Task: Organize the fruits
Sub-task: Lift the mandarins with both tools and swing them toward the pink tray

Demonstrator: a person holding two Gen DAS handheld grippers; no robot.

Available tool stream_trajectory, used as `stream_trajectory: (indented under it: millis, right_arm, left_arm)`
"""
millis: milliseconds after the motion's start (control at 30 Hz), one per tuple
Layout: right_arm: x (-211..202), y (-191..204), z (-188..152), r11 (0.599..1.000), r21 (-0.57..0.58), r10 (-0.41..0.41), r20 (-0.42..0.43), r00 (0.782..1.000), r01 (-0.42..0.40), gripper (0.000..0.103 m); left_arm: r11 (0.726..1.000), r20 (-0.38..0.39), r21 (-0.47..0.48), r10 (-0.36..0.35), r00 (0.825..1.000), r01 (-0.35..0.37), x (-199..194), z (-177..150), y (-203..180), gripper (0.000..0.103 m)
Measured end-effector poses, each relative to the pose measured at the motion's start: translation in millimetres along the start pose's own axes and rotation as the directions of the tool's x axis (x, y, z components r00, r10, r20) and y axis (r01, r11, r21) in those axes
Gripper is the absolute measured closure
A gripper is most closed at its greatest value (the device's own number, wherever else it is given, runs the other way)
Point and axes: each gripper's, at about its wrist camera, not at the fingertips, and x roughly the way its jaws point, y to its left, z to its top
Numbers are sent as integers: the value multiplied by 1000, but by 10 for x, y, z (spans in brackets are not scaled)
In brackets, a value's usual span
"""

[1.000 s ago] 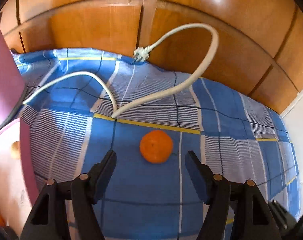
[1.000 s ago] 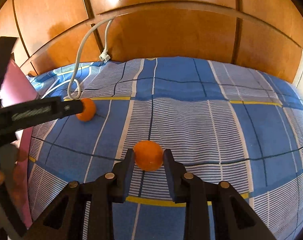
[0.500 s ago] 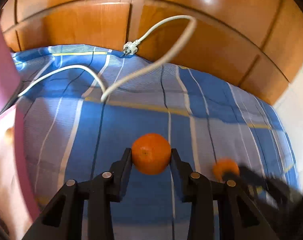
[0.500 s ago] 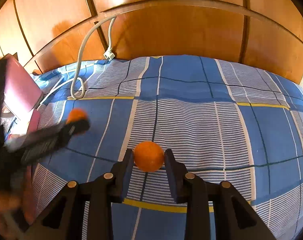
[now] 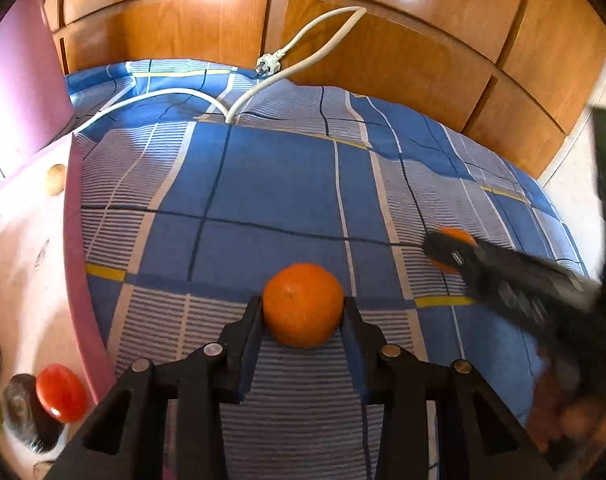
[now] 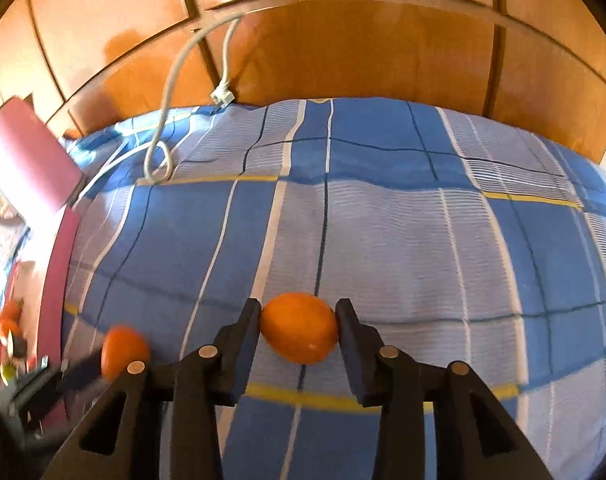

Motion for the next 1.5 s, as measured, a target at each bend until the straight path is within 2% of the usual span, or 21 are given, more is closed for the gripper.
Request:
stream_trajectory:
  millis: [233, 467, 667, 1133, 1367, 1433, 1500]
  right_arm:
    - [-217, -208, -362, 995, 71, -71, 0, 997, 71, 64]
    - [-182, -274, -385, 990, 90, -113, 19, 993, 111, 64]
    - [-147, -239, -375, 993, 56, -101, 19, 995, 99, 52]
    - [-142, -201, -392, 990, 40, -135, 33, 990, 134, 52]
    - [-140, -196, -390, 990, 38, -137, 31, 990, 135, 52]
    - [-146, -182, -387, 989, 32, -145, 29, 989, 145, 55]
    - [-175, -176, -406, 987, 35, -155, 27, 988, 154, 63]
  left_arm:
    - [1000, 43, 19, 6, 999, -7, 3, -39, -6, 65]
    - [1000, 51, 12, 2, 999, -3, 6, -57, 5, 63]
    - [999, 52, 33, 30, 998, -32, 22, -71, -34, 63]
    - [998, 57, 47, 39, 998, -41, 15, -79, -43, 64]
    - [1000, 53, 28, 13, 999, -14, -113, -91, -20, 67]
    - [999, 64, 33, 7, 998, -9, -218, -106, -41, 67]
    - [999, 79, 42, 10, 997, -14, -334, -114, -63, 66]
